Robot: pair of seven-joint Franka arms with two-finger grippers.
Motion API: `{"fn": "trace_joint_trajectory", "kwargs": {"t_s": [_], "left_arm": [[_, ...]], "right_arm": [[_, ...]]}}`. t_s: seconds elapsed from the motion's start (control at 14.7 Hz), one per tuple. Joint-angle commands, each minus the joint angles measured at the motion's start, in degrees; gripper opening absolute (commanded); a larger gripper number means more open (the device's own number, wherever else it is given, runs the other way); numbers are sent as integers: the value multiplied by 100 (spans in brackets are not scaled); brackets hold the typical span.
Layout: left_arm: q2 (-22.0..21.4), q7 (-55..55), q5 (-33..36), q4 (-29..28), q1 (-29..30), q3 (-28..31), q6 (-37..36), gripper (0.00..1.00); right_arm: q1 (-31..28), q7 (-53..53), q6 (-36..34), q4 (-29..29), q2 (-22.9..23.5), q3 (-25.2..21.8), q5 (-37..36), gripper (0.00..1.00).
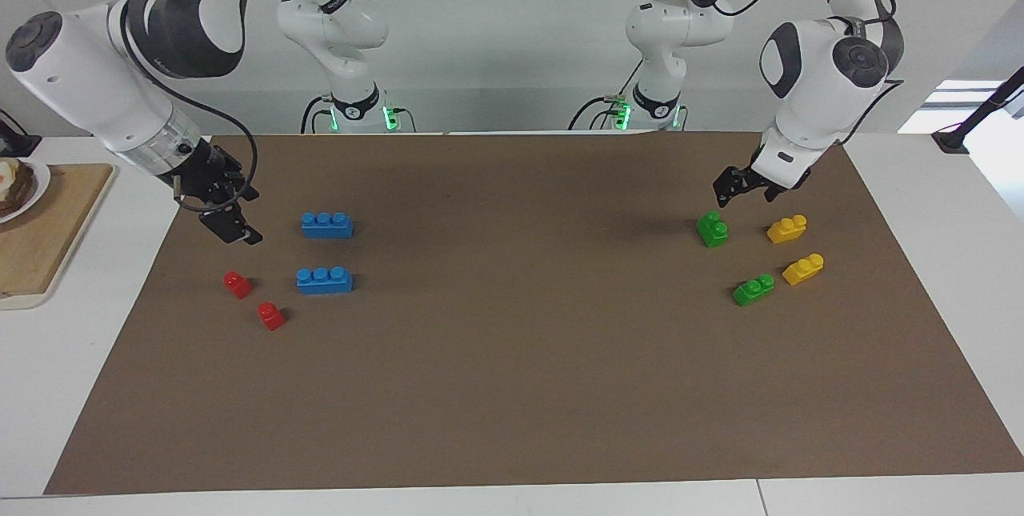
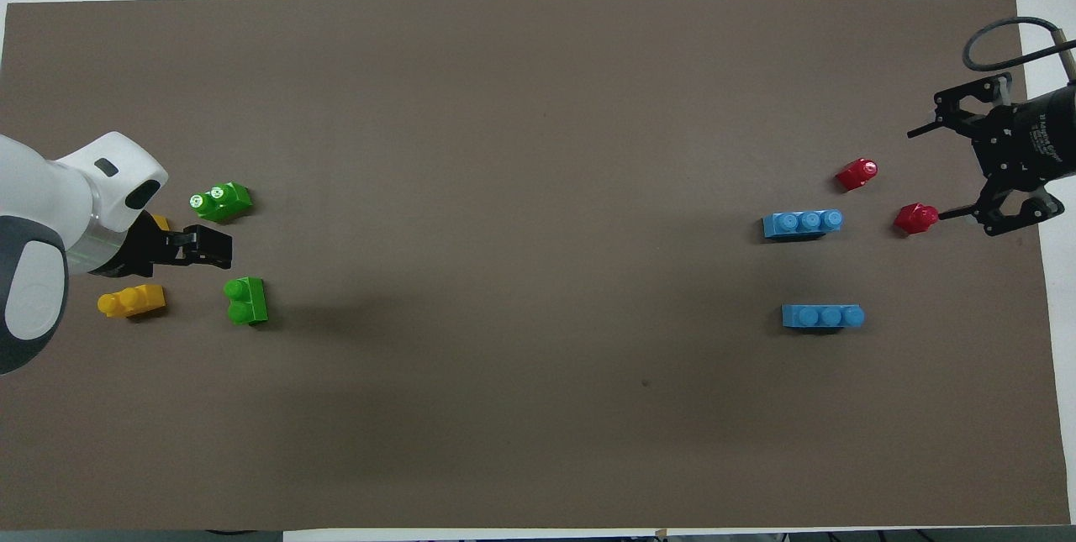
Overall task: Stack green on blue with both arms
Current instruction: 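Reach the left gripper to the green brick while the right gripper reaches the blue brick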
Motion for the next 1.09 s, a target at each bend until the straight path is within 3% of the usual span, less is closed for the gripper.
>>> {"fn": "trace_joint_trajectory", "kwargs": {"t_s": [0.0, 0.2, 0.48, 0.75, 1.02], "left_arm": [[-204, 17, -48, -584, -21, 28, 504, 100], [-168, 9, -48, -813, -21, 28, 813, 100], [-116, 35, -48, -953, 6, 28, 892, 100], [-133, 114, -48, -1384, 102, 28, 1462, 100], [121, 114, -56, -1560, 111, 28, 1885, 100]], "right_arm": [[-117, 350, 432, -457, -14, 54, 228, 96], [-196, 324, 766, -941, -40, 62, 228, 99], [-187, 307, 1144, -1241, -5, 62, 272, 100], [-126, 219, 1593, -1540, 82, 71, 281, 100], [-82, 114, 2031, -1768, 171, 71, 281, 100]]}}
